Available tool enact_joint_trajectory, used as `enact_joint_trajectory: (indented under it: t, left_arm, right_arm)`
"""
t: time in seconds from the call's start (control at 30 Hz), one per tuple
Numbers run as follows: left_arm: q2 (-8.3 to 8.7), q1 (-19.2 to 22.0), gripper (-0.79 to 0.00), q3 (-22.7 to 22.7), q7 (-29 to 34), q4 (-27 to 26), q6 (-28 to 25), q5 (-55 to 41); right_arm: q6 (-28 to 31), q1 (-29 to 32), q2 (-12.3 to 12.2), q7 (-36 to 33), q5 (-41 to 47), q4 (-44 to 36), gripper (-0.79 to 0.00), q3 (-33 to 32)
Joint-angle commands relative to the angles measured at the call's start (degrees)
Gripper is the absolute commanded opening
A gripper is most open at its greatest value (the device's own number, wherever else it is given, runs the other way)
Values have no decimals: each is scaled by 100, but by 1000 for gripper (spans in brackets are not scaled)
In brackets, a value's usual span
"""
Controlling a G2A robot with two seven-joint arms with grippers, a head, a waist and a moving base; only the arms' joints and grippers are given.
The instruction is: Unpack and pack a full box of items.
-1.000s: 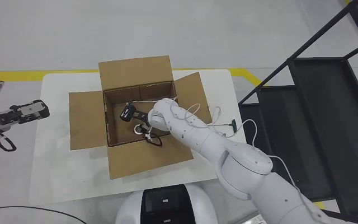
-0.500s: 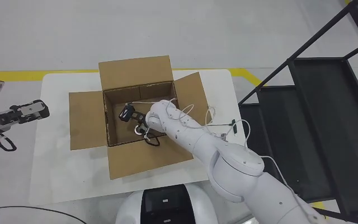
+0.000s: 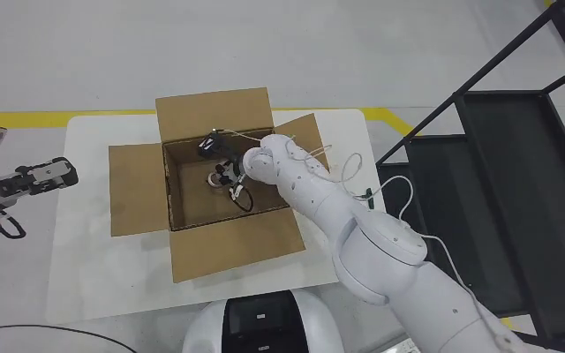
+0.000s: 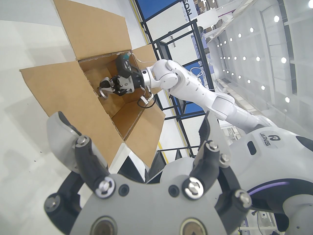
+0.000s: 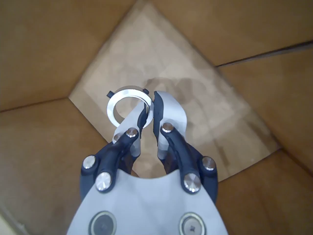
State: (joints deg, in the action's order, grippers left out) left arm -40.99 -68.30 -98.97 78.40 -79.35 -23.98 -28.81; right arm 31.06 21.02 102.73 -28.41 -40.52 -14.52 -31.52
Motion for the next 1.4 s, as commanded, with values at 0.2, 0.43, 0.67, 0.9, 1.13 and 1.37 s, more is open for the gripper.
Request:
enact_joint_trajectory:
  t: [0.2,0.43,0.67,0.9,1.13,1.37]
  left_arm:
    - [0,0,0,0,0,0,0,0]
    - [0,0,0,0,0,0,0,0]
    - [0,0,0,0,0,0,0,0]
    - [0,0,0,0,0,0,0,0]
    - [0,0,0,0,0,0,0,0]
    - [0,0,0,0,0,0,0,0]
  right_arm:
    - [1146,-201,-540,883,541,224,-785,-587]
    - [1599,-95,-1085,1468,586,-250,-785,-978]
    - [1579,-31,-1178,1496,555,-422,-785,-1041]
    - [1579,-31,-1178,1496,555,-422,-785,-1041]
    - [1579,-31,-1178,1496,555,-422,-785,-1041]
    - [1579,-31,-1178,1496,555,-422,-785,-1041]
